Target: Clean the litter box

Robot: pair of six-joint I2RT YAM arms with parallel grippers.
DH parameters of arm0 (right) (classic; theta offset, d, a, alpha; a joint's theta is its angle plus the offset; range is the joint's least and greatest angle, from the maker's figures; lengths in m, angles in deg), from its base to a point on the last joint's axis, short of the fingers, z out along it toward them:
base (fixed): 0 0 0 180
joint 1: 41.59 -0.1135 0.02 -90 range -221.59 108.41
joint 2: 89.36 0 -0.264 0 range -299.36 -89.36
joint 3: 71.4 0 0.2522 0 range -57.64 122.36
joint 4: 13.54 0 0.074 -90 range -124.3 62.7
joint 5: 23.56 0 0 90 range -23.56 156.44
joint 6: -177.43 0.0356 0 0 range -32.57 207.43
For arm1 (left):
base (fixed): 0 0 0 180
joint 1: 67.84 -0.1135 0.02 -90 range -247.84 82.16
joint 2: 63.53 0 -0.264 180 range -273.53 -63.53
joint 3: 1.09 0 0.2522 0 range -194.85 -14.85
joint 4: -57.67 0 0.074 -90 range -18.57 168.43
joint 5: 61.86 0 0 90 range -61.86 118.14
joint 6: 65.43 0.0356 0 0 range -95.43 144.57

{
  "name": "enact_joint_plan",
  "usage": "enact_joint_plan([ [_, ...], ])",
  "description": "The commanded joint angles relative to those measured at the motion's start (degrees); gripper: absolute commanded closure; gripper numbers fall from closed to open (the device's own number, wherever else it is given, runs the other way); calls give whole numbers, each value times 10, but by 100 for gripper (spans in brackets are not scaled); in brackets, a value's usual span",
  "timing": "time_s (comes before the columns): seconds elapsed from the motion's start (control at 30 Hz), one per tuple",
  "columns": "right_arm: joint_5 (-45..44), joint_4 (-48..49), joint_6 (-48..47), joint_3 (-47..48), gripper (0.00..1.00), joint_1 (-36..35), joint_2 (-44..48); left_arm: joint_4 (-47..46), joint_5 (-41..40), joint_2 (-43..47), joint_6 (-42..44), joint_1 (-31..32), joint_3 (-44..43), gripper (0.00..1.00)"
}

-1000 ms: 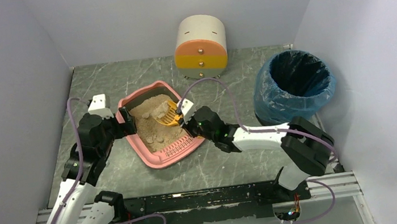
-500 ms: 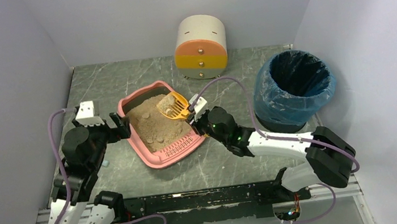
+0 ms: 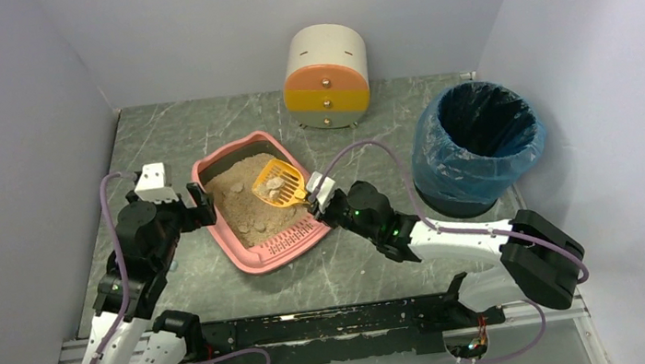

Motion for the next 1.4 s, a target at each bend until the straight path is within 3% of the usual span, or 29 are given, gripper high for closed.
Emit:
enact_joint_plan([
  [0.0, 29, 62, -98, 4, 100, 0, -1, -44, -34, 2, 33, -1, 17, 3],
  [0.13, 29, 64, -163, 1, 100, -1, -5, -49, -32, 2, 41, -1, 28, 3],
  [0.43, 44, 95, -215, -6, 100, -5, -23, -49, -50, 22, 46, -1, 37, 3],
  [1.03, -106, 86, -346, -5, 100, -73, -50, -44, -46, 21, 45, -1, 36, 3],
  [1.2, -107, 106, -291, -4, 100, -77, -47, -44, -42, 23, 46, -2, 38, 3],
  [1.37, -9, 10, 0, 51, 100, -31, -29, -45, -40, 20, 45, -1, 37, 3],
])
